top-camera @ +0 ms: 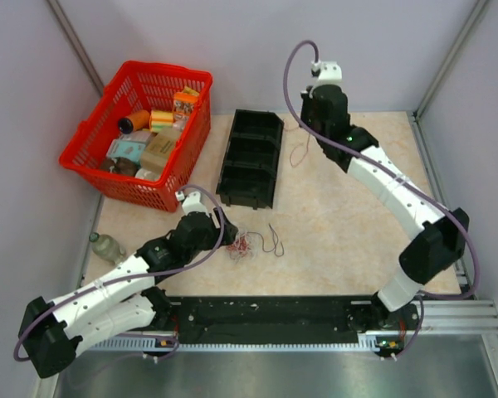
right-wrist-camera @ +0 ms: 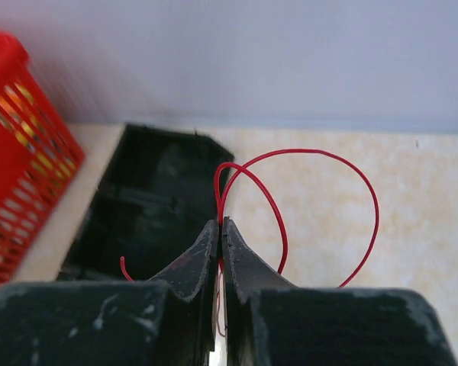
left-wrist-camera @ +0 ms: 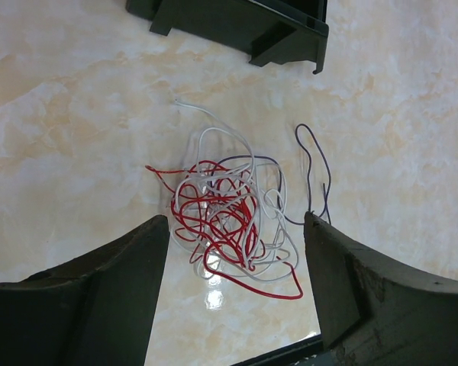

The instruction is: Untangle the cables

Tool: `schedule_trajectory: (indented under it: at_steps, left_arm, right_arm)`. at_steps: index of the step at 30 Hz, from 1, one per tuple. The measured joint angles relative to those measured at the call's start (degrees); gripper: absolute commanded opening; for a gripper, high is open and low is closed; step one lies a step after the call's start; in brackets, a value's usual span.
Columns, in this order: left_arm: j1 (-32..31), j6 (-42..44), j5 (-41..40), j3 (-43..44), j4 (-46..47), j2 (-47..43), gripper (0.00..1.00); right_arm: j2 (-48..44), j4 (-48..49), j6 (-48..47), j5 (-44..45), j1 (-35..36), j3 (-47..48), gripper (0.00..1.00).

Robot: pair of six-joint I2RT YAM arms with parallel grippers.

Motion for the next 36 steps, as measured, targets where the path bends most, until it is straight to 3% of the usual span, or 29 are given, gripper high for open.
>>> schedule_trajectory:
  at_steps: [6, 12, 25, 36]
  left_arm:
    - [0.0, -0.8, 0.2, -3.2, 0.6, -2.0, 0.76]
    - [0.0, -1.2, 1.9, -7.0, 2.3, -4.1, 0.76]
    - [0.0, -2.1, 7.7, -9.5, 6.0, -5.7, 0.76]
    - [0.0, -1.8, 7.0, -8.7, 4.5, -7.5, 0.76]
  right_arm:
    - [14.0, 2.9, -5.5, -0.5, -0.4, 23.1, 0.00]
    - [28.0, 3.7, -9.3, -2.1, -0.8, 38.2, 0.00]
    - [48.5, 14.6, -14.5, -2.5, -1.0, 42.7, 0.00]
    - [48.4, 13.9, -13.7, -7.6, -0.5, 43.5, 0.00]
